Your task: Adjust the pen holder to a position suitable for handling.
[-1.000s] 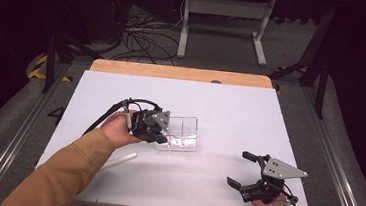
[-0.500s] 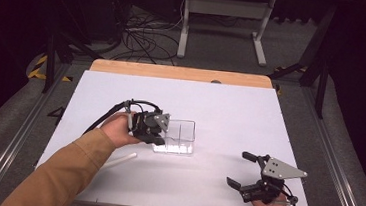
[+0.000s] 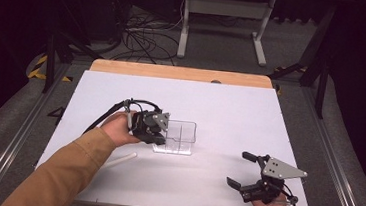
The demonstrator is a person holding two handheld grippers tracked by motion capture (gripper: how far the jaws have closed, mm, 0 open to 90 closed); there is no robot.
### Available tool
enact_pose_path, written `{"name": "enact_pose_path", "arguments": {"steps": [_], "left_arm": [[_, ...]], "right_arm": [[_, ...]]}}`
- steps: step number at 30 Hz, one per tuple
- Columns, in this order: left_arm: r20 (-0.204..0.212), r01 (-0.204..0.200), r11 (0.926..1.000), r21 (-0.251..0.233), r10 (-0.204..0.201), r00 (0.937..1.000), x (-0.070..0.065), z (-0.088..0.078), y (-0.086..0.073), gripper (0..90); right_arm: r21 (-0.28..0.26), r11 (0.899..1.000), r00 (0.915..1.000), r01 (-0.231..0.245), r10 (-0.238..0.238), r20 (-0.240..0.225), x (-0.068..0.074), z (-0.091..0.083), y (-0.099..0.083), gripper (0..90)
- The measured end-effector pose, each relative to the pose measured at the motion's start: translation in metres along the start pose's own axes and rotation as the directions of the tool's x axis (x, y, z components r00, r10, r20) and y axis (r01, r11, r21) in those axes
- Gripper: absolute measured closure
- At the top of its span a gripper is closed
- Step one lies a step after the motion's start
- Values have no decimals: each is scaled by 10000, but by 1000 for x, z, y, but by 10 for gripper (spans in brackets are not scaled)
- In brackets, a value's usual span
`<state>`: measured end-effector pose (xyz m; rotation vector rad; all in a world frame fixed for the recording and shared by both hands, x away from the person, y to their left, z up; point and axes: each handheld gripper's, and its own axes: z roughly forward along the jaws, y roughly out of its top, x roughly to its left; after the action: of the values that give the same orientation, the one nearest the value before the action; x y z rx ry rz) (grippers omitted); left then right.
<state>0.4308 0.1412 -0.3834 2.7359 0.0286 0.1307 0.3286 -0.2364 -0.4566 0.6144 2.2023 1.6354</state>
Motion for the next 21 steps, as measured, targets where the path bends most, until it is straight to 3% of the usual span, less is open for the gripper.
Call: {"name": "enact_pose_path", "arguments": {"steps": [5,7,8,11,12,13,15,16,17,18,21], "left_arm": [[-111,23,9993,-369,-27,9999,0,-7,-1,702],[-361,234,9961,-849,-266,9990,-3,-16,-3,657],[-361,234,9961,-849,-266,9990,-3,-16,-3,618],[-569,632,9799,-1892,-752,9955,-6,-35,-6,544],[-569,632,9799,-1892,-752,9955,-6,-35,-6,518],[-601,715,9743,-2137,-862,9945,-8,-40,-7,490],[-724,798,9600,-2683,-1027,9921,-11,-48,-9,440],[-720,918,9489,-3018,-1187,9903,-12,-53,-11,427],[-720,918,9489,-3018,-1187,9903,-12,-53,-11,416],[-752,950,9430,-3188,-1251,9893,-13,-55,-13,416],[-908,1044,9374,-3324,-1419,9857,-14,-60,-15,365]], "right_arm": [[-9,10000,10000,-20,20,0,0,0,0,14],[-3,10000,10000,-32,32,8,0,0,0,13],[0,10000,10000,-36,36,6,0,-1,0,13],[-13,10000,10000,-32,32,10,0,-1,0,13],[-17,10000,10000,-14,14,17,-1,0,0,13],[-21,10000,10000,-32,32,1,-1,0,0,13],[-4,10000,10000,-40,40,-18,-1,0,0,13],[-2,10000,10000,-48,48,-33,0,0,0,13],[-27,10000,10000,-5,5,-23,0,1,0,13],[-27,10000,10000,-5,5,-23,0,1,0,13],[-60,10000,10000,-24,24,18,0,-1,0,13]]}}
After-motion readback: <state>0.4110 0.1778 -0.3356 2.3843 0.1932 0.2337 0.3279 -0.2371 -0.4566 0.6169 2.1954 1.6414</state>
